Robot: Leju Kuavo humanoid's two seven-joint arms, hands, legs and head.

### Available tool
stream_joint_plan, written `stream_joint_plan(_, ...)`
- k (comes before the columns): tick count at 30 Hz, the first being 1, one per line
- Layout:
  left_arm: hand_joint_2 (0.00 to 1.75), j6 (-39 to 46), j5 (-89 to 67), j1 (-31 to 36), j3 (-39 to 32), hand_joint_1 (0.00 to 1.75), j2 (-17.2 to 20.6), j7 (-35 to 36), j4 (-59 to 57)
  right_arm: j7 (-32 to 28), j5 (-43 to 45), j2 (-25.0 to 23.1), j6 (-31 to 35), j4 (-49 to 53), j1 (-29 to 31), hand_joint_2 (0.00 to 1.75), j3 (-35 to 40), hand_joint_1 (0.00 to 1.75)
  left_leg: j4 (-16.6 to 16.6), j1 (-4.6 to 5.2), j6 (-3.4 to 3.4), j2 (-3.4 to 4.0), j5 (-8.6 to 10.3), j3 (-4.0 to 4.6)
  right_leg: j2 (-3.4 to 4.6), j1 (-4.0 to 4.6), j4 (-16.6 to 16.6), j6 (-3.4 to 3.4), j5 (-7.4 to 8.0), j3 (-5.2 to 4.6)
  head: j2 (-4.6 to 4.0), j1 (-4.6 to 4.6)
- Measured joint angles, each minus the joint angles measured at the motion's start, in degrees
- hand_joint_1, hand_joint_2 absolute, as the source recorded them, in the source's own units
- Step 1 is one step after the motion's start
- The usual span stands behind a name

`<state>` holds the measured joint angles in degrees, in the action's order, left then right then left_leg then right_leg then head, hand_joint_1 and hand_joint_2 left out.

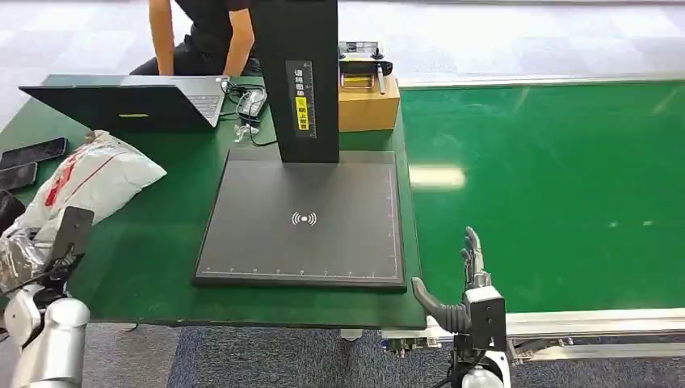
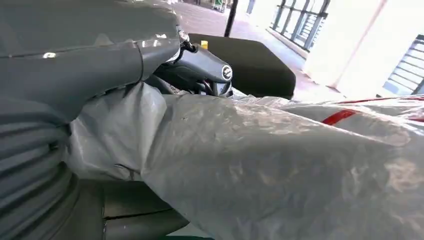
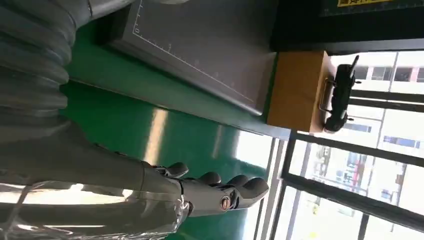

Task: Moved the parcel from conveyor to table for the left to box.

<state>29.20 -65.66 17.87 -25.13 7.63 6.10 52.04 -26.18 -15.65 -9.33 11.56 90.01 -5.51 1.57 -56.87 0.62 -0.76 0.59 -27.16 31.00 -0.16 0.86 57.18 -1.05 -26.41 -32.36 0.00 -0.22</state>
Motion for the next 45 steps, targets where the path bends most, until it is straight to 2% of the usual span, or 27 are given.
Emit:
stream_joint_plan(1, 1.75, 0.0, 0.0, 0.0, -0.3, 0.00, 0.0, 0.0, 0.0, 0.0, 0.0, 0.0, 0.0, 0.0, 0.0, 1.75, 0.0, 0.00, 0.0, 0.00, 0.00, 0.01, 0.00, 0.00, 0.01, 0.00, 0.0, 0.00, 0.00, 0.00, 0.00, 0.02)
stream_joint_plan(9, 1.75, 0.0, -1.0, 0.1, -1.3, 0.00, -0.2, -1.2, 0.0, 0.1, 0.0, 0.0, -0.2, 0.0, 0.0, 1.75, 0.0, 0.00, 0.0, 0.00, 0.00, -0.01, 0.00, 0.00, -0.01, 0.01, 0.0, 0.00, 0.00, -0.01, 0.00, 0.02)
stream_joint_plan(18, 1.75, 1.0, -2.1, 0.1, 0.7, 0.00, -1.5, -2.6, 0.1, 0.1, -0.2, -0.2, -0.4, 0.0, 0.2, 1.75, 0.0, 0.00, 0.0, 0.00, 0.00, -0.02, 0.00, -0.01, -0.02, 0.02, 0.0, 0.00, 0.00, -0.01, 0.00, 0.00)
stream_joint_plan(24, 1.75, 10.1, 13.0, -0.7, 2.3, 0.00, -4.0, -20.0, 4.7, -0.4, -0.2, -0.2, -1.4, 0.0, 0.2, 1.75, 0.0, 0.00, 0.0, 0.01, 0.00, -0.02, 0.00, 0.00, -0.01, -0.01, 0.0, 0.00, 0.01, -0.01, 0.00, 0.00)
stream_joint_plan(31, 1.75, 10.8, 36.9, -3.7, 3.9, 0.00, -8.7, -37.7, 15.7, -0.6, 0.3, -0.2, -1.7, 0.0, 0.8, 1.75, 0.0, 0.00, 0.0, 0.02, -0.01, -0.01, -0.01, 0.01, -0.02, -0.02, 0.0, 0.01, 0.01, -0.01, 0.00, 0.00)
stream_joint_plan(33, 1.75, 10.6, 41.4, -4.6, 4.5, 0.00, -10.2, -41.6, 18.7, -0.6, 0.4, -0.2, -1.9, 0.0, 1.1, 1.75, 0.0, 0.00, 0.0, 0.02, -0.01, -0.02, 0.00, 0.01, -0.02, -0.02, 0.0, 0.01, 0.01, 0.00, 0.00, 0.02)
stream_joint_plan(36, 1.75, 9.9, 45.3, -6.2, 6.5, 0.00, -12.1, -43.2, 23.2, -0.6, 0.4, -0.2, -2.1, -0.1, 1.6, 1.75, 0.0, 0.00, 0.0, 0.02, 0.00, -0.02, 0.00, 0.00, -0.02, -0.02, 0.0, 0.02, 0.02, 0.00, 0.00, 0.02)
stream_joint_plan(39, 1.75, 4.8, 51.1, -7.7, 8.8, 0.00, -13.1, -43.4, 25.9, -1.0, 0.7, -0.2, -2.3, -0.3, 1.9, 1.75, 0.0, 0.00, 0.0, 0.02, 0.00, -0.02, 0.00, -0.01, -0.02, -0.01, 0.0, 0.02, 0.02, 0.00, 0.00, 0.00)
stream_joint_plan(45, 1.75, -10.6, 56.3, -10.3, 16.7, 0.00, -14.8, -40.3, 27.7, -2.9, -2.4, -0.2, 0.0, -0.7, 3.3, 1.75, 0.5, 0.00, 0.0, 0.02, -0.01, -0.03, 0.00, 0.00, -0.03, -0.02, 0.0, 0.03, 0.03, 0.00, 0.00, 0.02)
